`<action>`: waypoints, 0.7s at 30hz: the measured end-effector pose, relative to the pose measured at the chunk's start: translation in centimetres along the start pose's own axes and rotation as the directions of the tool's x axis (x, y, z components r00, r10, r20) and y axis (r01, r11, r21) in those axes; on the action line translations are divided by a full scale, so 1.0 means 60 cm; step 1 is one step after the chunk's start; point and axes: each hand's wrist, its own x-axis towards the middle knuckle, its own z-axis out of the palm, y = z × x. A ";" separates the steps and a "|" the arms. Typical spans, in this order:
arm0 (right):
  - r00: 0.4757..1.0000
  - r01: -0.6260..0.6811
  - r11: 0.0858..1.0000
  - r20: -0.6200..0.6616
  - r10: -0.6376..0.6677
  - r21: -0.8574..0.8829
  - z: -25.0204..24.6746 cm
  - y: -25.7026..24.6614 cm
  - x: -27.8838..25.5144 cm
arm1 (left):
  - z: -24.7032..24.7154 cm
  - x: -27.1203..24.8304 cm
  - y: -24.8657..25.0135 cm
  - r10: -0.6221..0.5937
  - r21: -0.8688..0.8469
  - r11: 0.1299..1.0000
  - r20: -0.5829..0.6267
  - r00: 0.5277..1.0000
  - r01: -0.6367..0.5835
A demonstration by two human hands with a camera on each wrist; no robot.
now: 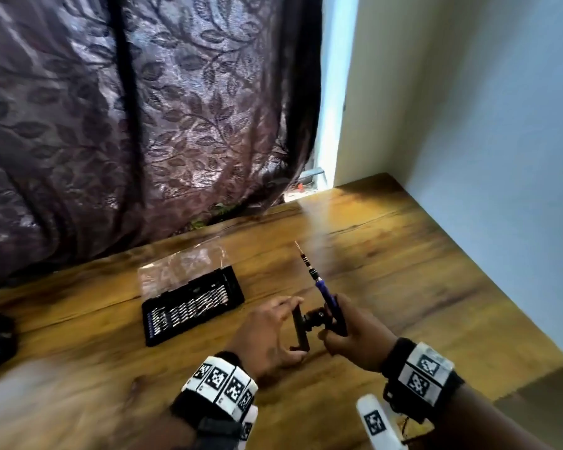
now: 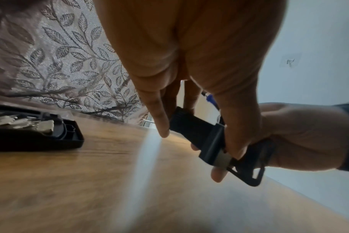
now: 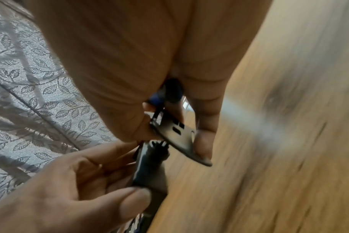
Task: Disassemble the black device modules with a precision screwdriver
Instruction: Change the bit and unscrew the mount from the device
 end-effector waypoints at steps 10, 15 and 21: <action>0.916 -0.032 0.997 -0.401 0.003 -0.065 -0.120 0.073 -0.037 | 0.043 0.137 0.062 -0.021 -0.059 0.998 -0.052 0.998 0.018; 0.812 -0.120 0.993 -0.575 0.097 -0.002 -0.162 0.094 -0.102 | 0.082 0.230 0.111 -0.052 0.127 0.990 -0.049 0.997 0.058; 0.791 -0.145 0.989 -0.601 0.115 -0.001 -0.172 0.122 -0.148 | 0.121 0.273 0.138 -0.097 0.218 0.972 0.051 0.994 0.084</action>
